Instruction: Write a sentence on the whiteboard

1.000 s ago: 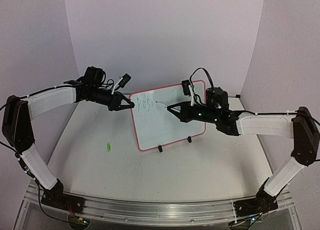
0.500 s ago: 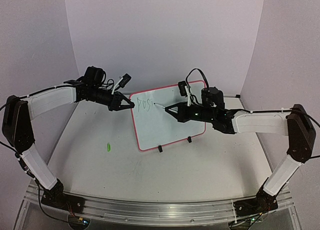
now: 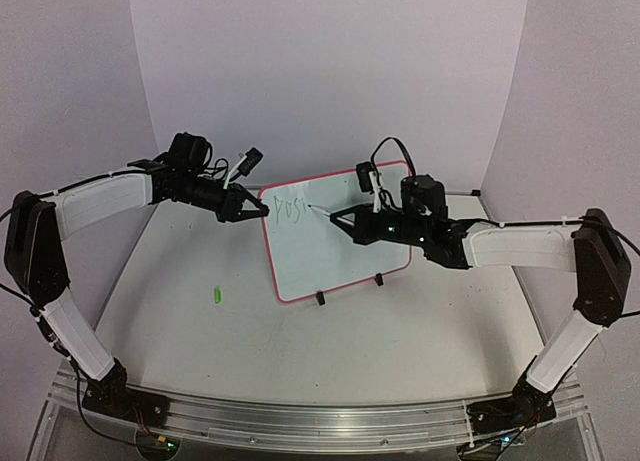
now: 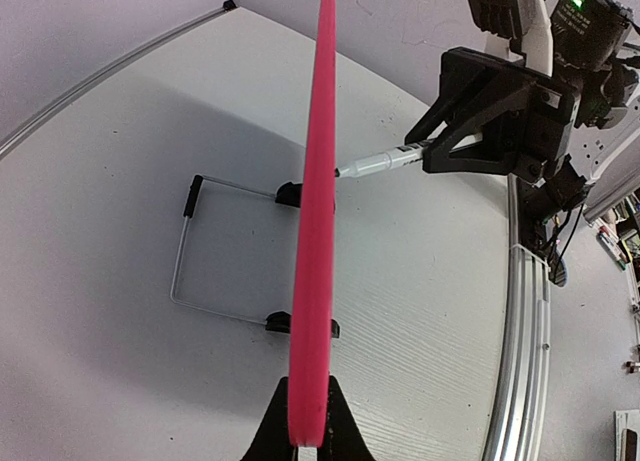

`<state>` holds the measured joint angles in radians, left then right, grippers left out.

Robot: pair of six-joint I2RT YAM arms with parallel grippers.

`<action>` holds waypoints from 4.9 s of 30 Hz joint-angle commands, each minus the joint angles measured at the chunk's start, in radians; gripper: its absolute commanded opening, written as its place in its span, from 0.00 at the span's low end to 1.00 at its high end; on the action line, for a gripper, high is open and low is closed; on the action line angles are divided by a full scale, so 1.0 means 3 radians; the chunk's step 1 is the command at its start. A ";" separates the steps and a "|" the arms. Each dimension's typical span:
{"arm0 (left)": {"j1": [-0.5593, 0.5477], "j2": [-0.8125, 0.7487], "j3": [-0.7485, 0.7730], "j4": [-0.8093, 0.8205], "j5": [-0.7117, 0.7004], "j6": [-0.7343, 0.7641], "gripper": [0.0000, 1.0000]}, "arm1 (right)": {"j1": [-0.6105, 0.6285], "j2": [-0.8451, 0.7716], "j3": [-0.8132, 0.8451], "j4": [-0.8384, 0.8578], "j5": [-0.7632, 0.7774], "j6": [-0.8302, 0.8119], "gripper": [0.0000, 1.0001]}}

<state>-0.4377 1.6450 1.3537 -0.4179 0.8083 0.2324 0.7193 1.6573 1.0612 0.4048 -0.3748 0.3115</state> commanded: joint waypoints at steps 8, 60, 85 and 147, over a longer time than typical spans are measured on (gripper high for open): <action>-0.0070 0.0038 0.0044 -0.0130 -0.0122 0.0091 0.00 | -0.0024 -0.0180 -0.0090 0.0043 0.0329 -0.0009 0.00; -0.0072 0.0039 0.0054 -0.0143 -0.0129 0.0097 0.00 | -0.0005 -0.0021 -0.0167 0.0113 0.0155 0.0087 0.00; -0.0084 0.0026 0.0054 -0.0141 -0.0132 0.0094 0.00 | -0.0005 -0.0374 -0.0123 -0.0022 0.0167 -0.0060 0.00; -0.0100 0.0003 0.0054 -0.0166 -0.0158 0.0110 0.00 | 0.0087 -0.0198 0.0087 -0.0017 0.0370 -0.0112 0.00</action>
<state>-0.4423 1.6447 1.3540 -0.4194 0.8078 0.2390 0.7414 1.5766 1.0448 0.3805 -0.2937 0.2936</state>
